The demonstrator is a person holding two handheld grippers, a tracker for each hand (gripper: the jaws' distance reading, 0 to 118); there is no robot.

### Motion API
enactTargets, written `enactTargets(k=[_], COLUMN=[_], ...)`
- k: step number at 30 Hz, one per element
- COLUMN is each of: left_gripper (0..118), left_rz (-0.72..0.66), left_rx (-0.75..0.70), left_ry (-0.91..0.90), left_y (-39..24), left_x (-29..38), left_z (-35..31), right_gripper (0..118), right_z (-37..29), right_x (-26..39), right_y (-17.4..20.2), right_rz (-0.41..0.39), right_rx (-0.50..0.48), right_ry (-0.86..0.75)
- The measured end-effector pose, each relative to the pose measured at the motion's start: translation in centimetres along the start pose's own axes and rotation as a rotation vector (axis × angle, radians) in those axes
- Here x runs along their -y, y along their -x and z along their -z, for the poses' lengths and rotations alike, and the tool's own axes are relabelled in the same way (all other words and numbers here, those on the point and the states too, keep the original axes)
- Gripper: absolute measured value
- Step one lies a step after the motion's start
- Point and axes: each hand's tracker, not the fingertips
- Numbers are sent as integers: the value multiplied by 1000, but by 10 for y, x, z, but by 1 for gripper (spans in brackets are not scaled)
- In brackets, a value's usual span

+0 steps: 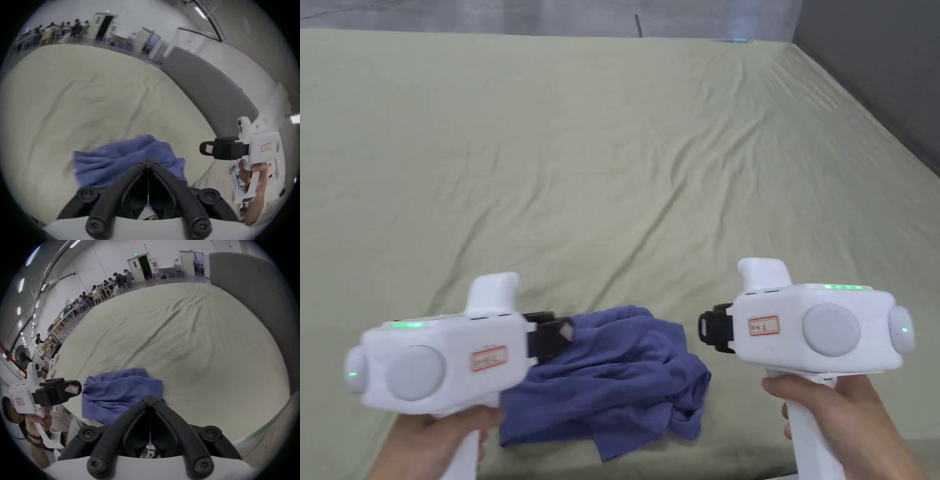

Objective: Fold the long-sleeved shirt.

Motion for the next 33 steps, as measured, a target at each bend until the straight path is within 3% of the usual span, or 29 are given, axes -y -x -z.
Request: enactTargets(k=[5,10,11,12,13,14,15,17,21,27,28,29,30,33], left_gripper=[0,1,10,37,75,105,118,118,118,117,112,90,8,10], left_rz=[-108,-244,-263,-282,-287,-299,-311,-351,-450,-470,-444,-423,-399,-343], left_rx=[-60,-7,-7,-25,-28,-32,-32,15,82,125,127,123,103,82], left_ry=[-24,-24,-23,-30,-29,-13,-2,-22,18,51,35,36,50,76], left_y=[40,57,54,56,56,64,72,79,88,84,81,77,72,60], left_x=[10,30,33,35,36,37,39,42,42,48,47,45,44,42], left_z=[-23,-20,-17,-15,-13,-7,-2,1,24,62,62,62,61,59], right_gripper=[3,3,3,3,3,3,2,2,2,2,3,3,3,3], right_z=[44,88,97,105,111,118,122,122,123,122,122,122,122,121], right_x=[-5,2,5,8,9,13,15,14,13,13,14,15,15,16], right_y=[20,30,29,25,21,14,5,-10,-12,-9,-9,-9,-9,-8], right_rz=[24,7,8,10,14,38,98,183,158,135,139,142,144,146], right_rx=[-134,-154,-139,-136,-131,-126,-159,-209,-192,-183,-184,-186,-186,-179], right_ry=[73,168,188,200,212,225,229,227,237,234,232,230,227,227])
